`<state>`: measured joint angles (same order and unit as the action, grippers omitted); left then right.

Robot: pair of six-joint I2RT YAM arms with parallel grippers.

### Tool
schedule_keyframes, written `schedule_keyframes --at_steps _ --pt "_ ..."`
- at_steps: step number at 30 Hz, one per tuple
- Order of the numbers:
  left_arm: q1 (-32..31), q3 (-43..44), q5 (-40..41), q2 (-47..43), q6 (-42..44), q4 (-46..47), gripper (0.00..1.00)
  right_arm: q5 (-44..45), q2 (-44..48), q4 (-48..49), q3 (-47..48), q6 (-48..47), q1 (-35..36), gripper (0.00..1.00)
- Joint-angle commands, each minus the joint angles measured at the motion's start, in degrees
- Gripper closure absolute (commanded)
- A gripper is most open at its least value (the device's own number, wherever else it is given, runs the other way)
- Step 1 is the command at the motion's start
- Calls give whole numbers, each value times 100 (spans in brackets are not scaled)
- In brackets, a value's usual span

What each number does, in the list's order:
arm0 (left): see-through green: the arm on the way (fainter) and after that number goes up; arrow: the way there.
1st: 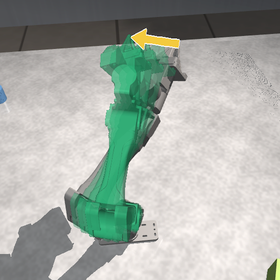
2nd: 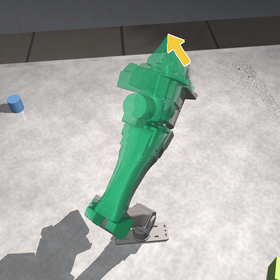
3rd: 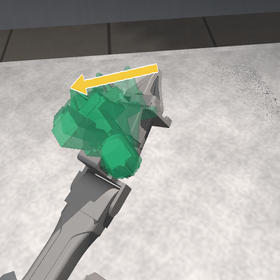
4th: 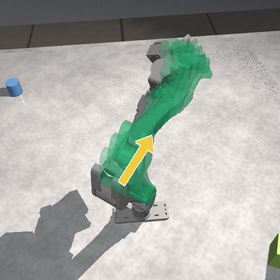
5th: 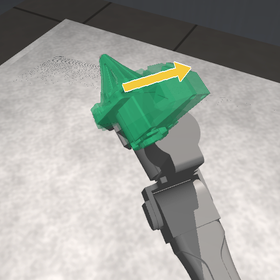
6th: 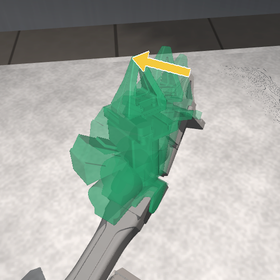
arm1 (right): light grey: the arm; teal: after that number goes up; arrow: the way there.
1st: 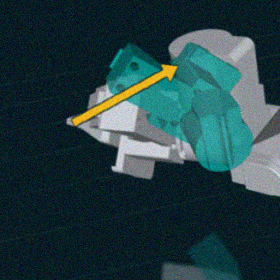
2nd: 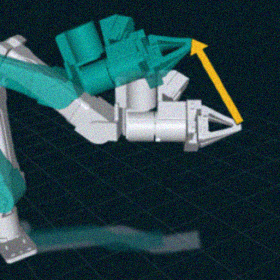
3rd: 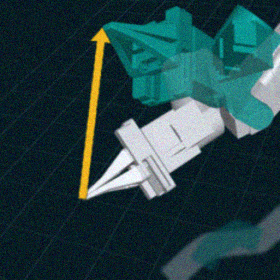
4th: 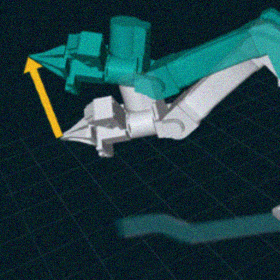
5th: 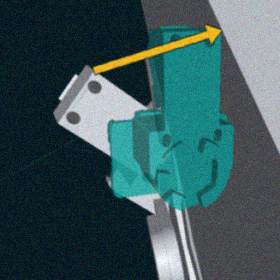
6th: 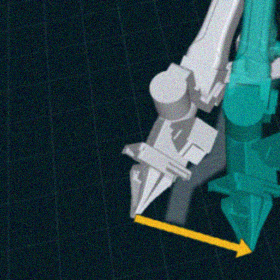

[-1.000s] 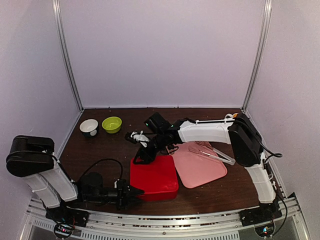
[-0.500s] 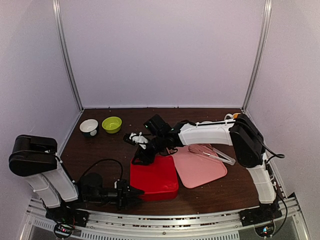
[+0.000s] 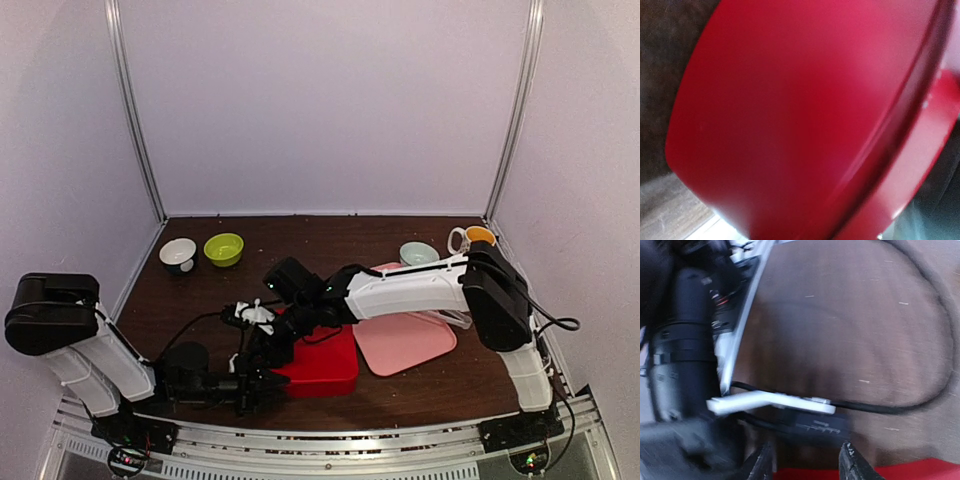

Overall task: Pack the chocolate
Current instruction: Press the box lid onto the packing box.

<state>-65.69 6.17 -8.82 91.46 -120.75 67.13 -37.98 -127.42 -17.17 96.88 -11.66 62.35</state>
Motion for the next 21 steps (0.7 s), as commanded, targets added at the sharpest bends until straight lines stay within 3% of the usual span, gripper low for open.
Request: schedule_keyframes --at_steps 1,5,11,15,21 --pt "162 -115 841 323 429 -1918 100 -237 -370 -1348 -400 141 185 56" --pt "162 -130 794 610 384 -1529 100 -128 -297 -1227 -501 223 175 57" --pt "162 -255 734 1042 257 -840 100 -72 402 -150 -949 1105 -248 56" --pt "162 -290 736 1084 231 -703 100 -14 857 283 -970 1550 -654 48" --pt "162 -272 713 1084 232 -720 100 287 351 -595 -128 1267 -1017 30"
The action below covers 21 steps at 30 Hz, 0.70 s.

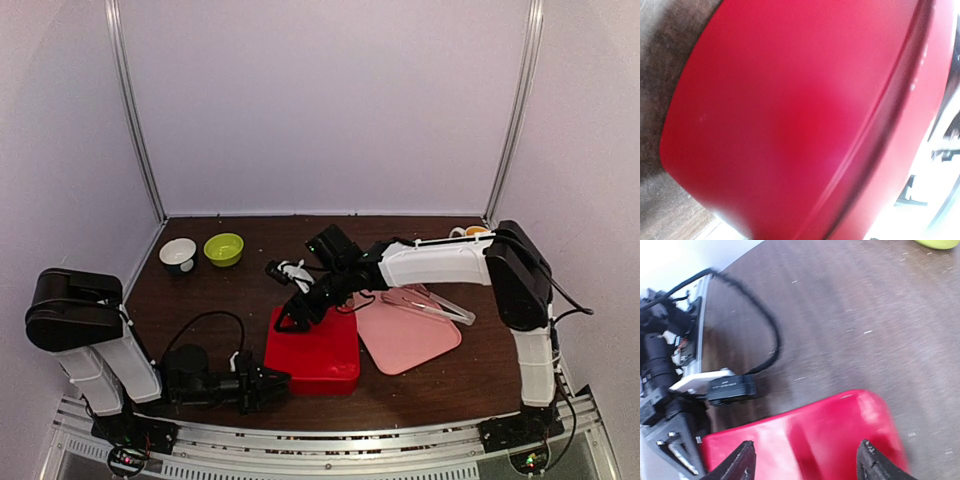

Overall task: Pack the chocolate
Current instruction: Press the box lid onto the packing box.

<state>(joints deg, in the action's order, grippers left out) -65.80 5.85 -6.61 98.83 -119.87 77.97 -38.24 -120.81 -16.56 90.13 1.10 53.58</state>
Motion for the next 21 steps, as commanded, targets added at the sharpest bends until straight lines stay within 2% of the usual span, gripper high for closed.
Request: schedule_keyframes --at_steps 1,5,9,15,16,19,21 --pt "172 -238 490 348 144 -1801 100 358 -442 -812 678 -77 -164 28" --pt "169 -240 465 348 155 -1808 100 395 -861 -1267 1120 -317 -229 23" --pt "164 -212 455 348 163 -1834 100 185 -1248 -1830 1616 -682 -230 24" --pt "164 -200 433 348 185 -1905 100 -312 -1241 -2161 1552 -1180 -171 26" --pt "164 -186 437 356 198 -1924 97 -345 -1223 -2216 1523 -1269 -134 26" --pt "168 -142 385 357 210 -2001 78 -272 -1244 -2299 1482 -1399 -61 27" --pt "170 -112 360 365 215 -2059 71 -250 -1286 -2289 1481 -1394 -57 28"
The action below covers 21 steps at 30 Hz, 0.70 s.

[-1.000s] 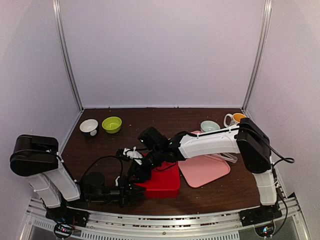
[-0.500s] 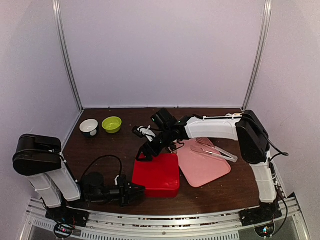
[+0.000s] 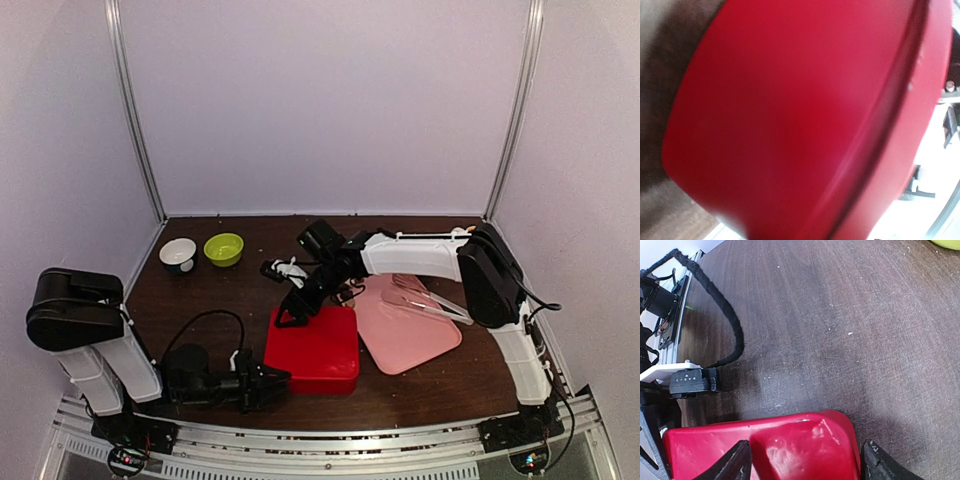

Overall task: Pack the chocolate
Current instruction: Press the box lid onto the packing box.

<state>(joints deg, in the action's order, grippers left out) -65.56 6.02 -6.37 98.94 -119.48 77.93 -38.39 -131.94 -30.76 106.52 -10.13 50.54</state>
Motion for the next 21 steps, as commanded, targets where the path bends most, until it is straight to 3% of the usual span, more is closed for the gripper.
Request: schedule_keyframes --at_steps 1,5,15,21 --pt "144 -122 324 359 174 -2077 67 -231 -193 -852 -150 -263 247 28" --pt "147 -118 308 363 171 -2156 56 -223 -214 -895 -114 -309 267 29" --pt "149 -4 392 372 223 -2501 56 -246 -340 -1205 -24 -687 500 33" --pt "175 43 381 381 275 -2629 61 -240 -452 -1461 -35 -872 601 36"
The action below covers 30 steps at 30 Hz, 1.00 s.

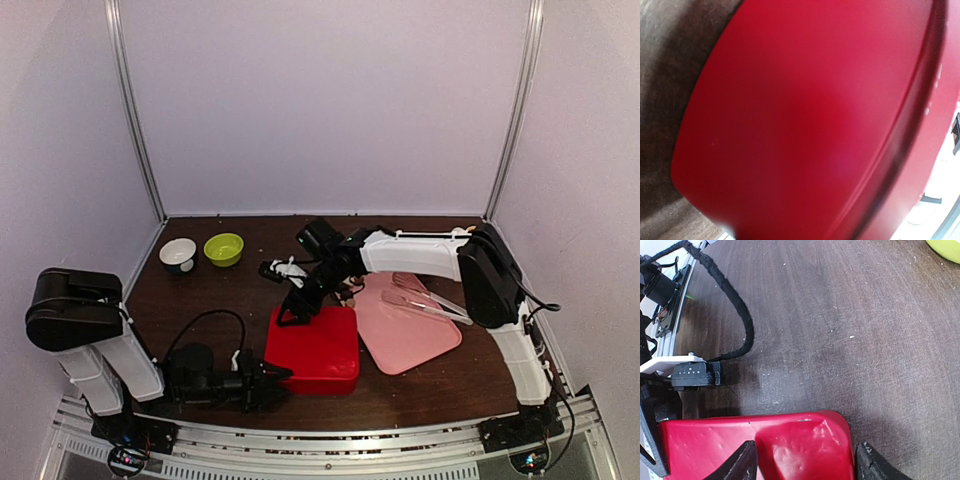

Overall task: Pack the chocolate
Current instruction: Press the box lid onto the packing box.

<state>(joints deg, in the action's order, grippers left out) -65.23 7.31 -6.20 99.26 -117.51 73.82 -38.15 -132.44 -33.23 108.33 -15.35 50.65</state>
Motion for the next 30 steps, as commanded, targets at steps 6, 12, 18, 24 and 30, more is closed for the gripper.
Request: schedule_keyframes --at_steps 6,12,18,24,30 --pt "142 -39 372 348 100 -2507 69 -195 -417 -1266 -249 -405 684 36" --pt "119 81 324 348 105 -2904 75 -116 -424 -1376 -292 -502 760 36" --pt "50 212 405 243 45 -3304 79 10 -339 -1268 -446 -501 840 36" --pt "-64 330 523 -53 -72 -4138 85 38 -276 -1143 -516 -480 868 37" --pt "-254 243 652 -56 -411 -4148 86 70 -229 -997 -629 -451 884 36"
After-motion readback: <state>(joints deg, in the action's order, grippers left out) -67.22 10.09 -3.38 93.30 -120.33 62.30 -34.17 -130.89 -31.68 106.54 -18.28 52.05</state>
